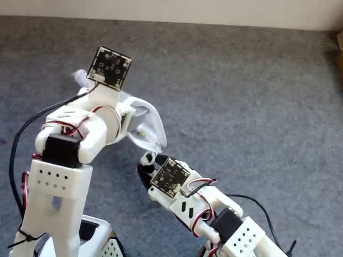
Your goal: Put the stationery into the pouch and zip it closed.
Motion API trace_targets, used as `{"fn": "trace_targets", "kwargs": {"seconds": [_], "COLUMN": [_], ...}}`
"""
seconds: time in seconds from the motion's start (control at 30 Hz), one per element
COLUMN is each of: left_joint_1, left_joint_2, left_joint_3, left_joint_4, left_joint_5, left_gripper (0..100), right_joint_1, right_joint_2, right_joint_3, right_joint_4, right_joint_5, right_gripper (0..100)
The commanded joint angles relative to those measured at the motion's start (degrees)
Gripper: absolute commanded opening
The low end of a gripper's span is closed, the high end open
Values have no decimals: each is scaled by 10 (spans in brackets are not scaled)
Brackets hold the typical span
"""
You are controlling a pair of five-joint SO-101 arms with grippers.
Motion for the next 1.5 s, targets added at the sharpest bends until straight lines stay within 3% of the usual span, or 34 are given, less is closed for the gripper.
{"fn": "trace_targets", "kwargs": {"seconds": [0.0,0.4,0.63,1.0,1.47], "left_joint_1": [47,84,128,117,135], "left_joint_2": [8,36,58,53,53], "left_joint_3": [4,35,12,-6,-152], "left_joint_4": [-17,-106,-104,-103,109], "left_joint_5": [0,45,125,127,84], "left_gripper": [302,302,306,306,303], "right_joint_1": [1,1,2,2,18], "right_joint_2": [-12,-12,-11,-13,-13], "right_joint_3": [-6,-6,-6,7,7], "right_joint_4": [-13,-13,-13,-13,-14], "right_joint_5": [2,2,4,5,2], "right_gripper": [3,3,3,3,4]}}
